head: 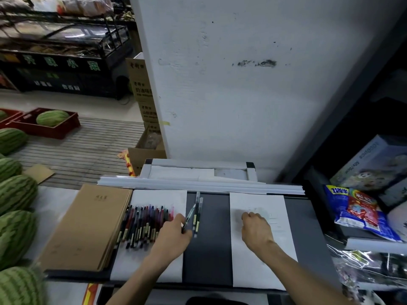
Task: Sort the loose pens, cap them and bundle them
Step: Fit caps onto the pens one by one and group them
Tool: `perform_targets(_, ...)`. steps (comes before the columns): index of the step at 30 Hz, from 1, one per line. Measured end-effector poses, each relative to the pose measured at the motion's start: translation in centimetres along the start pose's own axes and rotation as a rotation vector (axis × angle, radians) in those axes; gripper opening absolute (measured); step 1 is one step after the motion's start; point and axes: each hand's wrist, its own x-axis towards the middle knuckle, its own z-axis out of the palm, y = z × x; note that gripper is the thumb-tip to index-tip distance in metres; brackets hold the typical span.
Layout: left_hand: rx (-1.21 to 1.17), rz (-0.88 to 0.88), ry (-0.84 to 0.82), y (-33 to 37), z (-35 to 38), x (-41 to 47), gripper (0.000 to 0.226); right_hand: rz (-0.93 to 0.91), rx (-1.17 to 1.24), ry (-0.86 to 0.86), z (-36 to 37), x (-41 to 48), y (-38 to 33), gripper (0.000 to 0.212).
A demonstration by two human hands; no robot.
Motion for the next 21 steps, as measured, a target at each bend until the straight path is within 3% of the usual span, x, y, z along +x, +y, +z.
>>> perform_targets(3, -0.092, 0.036, 0.003, 1.2, -0.4, -1.0, 0.010, 0.053, 0.152, 0.055, -0.7, -0.1, -0.2, 0.032)
perform_targets(7, -0.219, 0.114, 0.026, 3.0, -1.7, -2.6, 0.020, 0.164, 0.959, -0.017, -4.6, -1.1, -1.3, 0.020)
perform_targets(10, -0.242, 0.245, 0.029, 4.5, -3.1, -4.0, 0.023, 0.042, 1.363, -0.133, -8.5, -2.9, -1.9, 0.018)
perform_targets(13, -0.146, 0.364, 0.082, 5.8, -4.6, -5.2, 0.030, -0.114, 1.413, -0.113, -12.0, -4.7, -2.2, 0.014)
perform_targets(21, 0.006, 0.467, 0.258, 7.8, -6.1, -6.2, 0.031, -0.223, 1.308, -0.088, -15.7, -5.8, -2.4, 0.012)
